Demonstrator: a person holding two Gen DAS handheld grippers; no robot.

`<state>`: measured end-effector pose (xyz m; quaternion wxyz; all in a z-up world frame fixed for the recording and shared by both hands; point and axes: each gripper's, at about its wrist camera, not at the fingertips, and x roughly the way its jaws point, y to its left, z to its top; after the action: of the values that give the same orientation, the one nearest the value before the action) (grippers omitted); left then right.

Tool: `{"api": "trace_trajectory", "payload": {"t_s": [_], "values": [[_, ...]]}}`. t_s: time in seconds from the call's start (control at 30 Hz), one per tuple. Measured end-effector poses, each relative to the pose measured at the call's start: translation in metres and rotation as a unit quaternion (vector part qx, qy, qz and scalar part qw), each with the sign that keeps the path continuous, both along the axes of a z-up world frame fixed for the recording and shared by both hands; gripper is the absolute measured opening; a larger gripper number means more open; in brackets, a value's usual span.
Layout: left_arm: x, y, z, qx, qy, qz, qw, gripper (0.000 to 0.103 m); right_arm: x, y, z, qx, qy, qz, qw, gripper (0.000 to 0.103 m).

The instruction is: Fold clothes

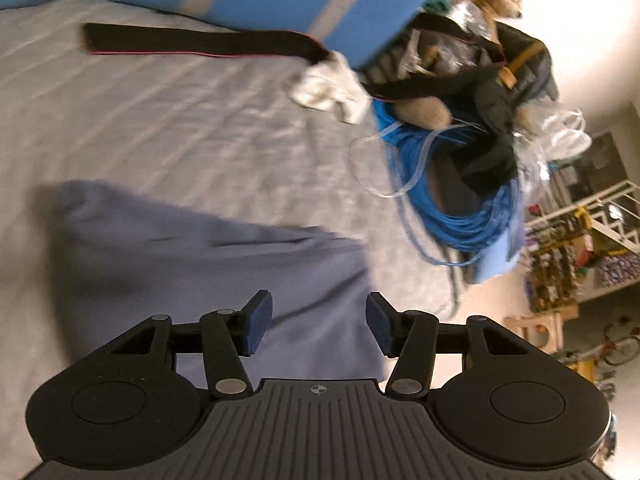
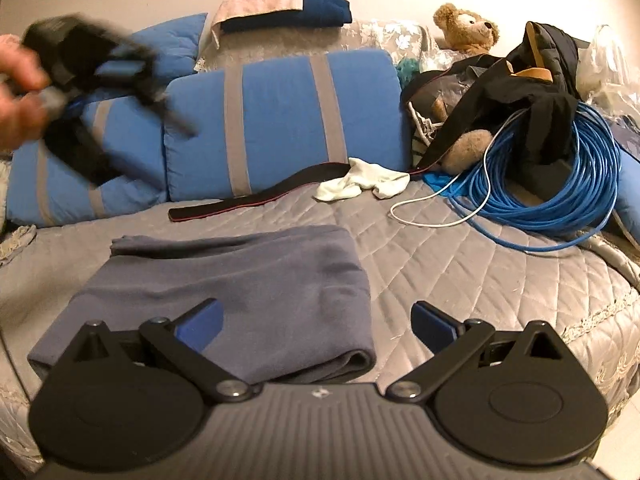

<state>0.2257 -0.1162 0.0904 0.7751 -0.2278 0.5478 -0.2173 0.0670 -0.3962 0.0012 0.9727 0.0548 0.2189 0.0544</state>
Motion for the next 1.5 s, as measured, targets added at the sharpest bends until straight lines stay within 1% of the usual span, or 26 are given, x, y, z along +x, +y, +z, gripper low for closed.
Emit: {"api": "trace_trajectory", "payload": {"t_s": [0.17, 0.27, 0.37, 0.53, 0.63, 0.67, 0.73, 0.77, 0.83, 0.9, 0.93, 0.97, 1.03, 1.17, 1.23, 1.3, 1.4, 1.5], "values": [[-0.019, 0.061, -0.016, 0.000, -0.007, 0.020, 0.9998, 0.050, -0.007, 0.009, 0.001, -0.001, -0.011, 0.002, 1.000, 0.103], [-0.027, 0.091, -0.036, -0.015, -0.005, 0.039, 0.9991, 0.050, -0.011, 0.017, 0.001, -0.008, -0.018, 0.004, 1.000, 0.103], [-0.029, 0.110, -0.062, -0.035, 0.000, 0.051, 0.9981, 0.050, -0.014, 0.024, 0.002, -0.010, -0.023, 0.007, 1.000, 0.103], [-0.026, 0.125, -0.106, -0.091, 0.030, 0.060, 0.9936, 0.050, -0.017, 0.035, 0.005, -0.010, -0.027, 0.012, 1.000, 0.103], [-0.021, 0.126, -0.123, -0.133, 0.027, 0.062, 0.9889, 0.050, -0.020, 0.042, 0.008, -0.015, -0.032, 0.018, 0.999, 0.103], [-0.019, 0.126, -0.125, -0.141, 0.026, 0.062, 0.9878, 0.050, -0.021, 0.044, 0.009, -0.017, -0.033, 0.019, 0.999, 0.103], [-0.011, 0.122, -0.124, -0.141, 0.028, 0.058, 0.9879, 0.051, -0.022, 0.048, 0.011, -0.018, -0.035, 0.022, 0.999, 0.103], [-0.008, 0.120, -0.124, -0.141, 0.028, 0.056, 0.9880, 0.054, -0.023, 0.050, 0.012, -0.017, -0.037, 0.022, 0.999, 0.103], [0.000, 0.114, -0.125, -0.144, 0.027, 0.055, 0.9876, 0.055, -0.023, 0.055, 0.015, -0.012, -0.038, 0.028, 0.999, 0.103], [0.004, 0.108, -0.128, -0.149, 0.023, 0.053, 0.9872, 0.051, -0.024, 0.063, 0.016, -0.005, -0.039, 0.043, 0.998, 0.103], [0.005, 0.106, -0.130, -0.144, 0.028, 0.056, 0.9876, 0.034, -0.025, 0.069, 0.017, -0.003, -0.039, 0.053, 0.998, 0.103], [0.005, 0.107, -0.132, -0.145, 0.035, 0.059, 0.9871, 0.023, -0.026, 0.075, 0.017, -0.005, -0.037, 0.066, 0.997, 0.103], [0.006, 0.111, -0.136, -0.151, 0.048, 0.064, 0.9854, 0.018, -0.028, 0.091, 0.016, -0.019, -0.033, 0.098, 0.994, 0.103], [0.000, 0.119, -0.127, -0.135, 0.033, 0.050, 0.9890, 0.016, -0.034, 0.119, 0.012, -0.033, -0.022, 0.139, 0.989, 0.103], [-0.002, 0.127, -0.125, -0.129, 0.031, 0.051, 0.9898, 0.016, -0.038, 0.132, 0.010, -0.038, -0.018, 0.154, 0.987, 0.103], [-0.005, 0.143, -0.124, -0.129, 0.035, 0.055, 0.9894, 0.016, -0.041, 0.144, 0.008, -0.046, -0.012, 0.171, 0.984, 0.103], [-0.012, 0.170, -0.118, -0.122, 0.029, 0.059, 0.9903, 0.016, -0.048, 0.165, 0.005, -0.055, -0.006, 0.201, 0.978, 0.103], [-0.018, 0.202, -0.118, -0.127, 0.033, 0.076, 0.9884, 0.016, -0.055, 0.189, -0.001, -0.085, -0.013, 0.231, 0.969, 0.103]]}}
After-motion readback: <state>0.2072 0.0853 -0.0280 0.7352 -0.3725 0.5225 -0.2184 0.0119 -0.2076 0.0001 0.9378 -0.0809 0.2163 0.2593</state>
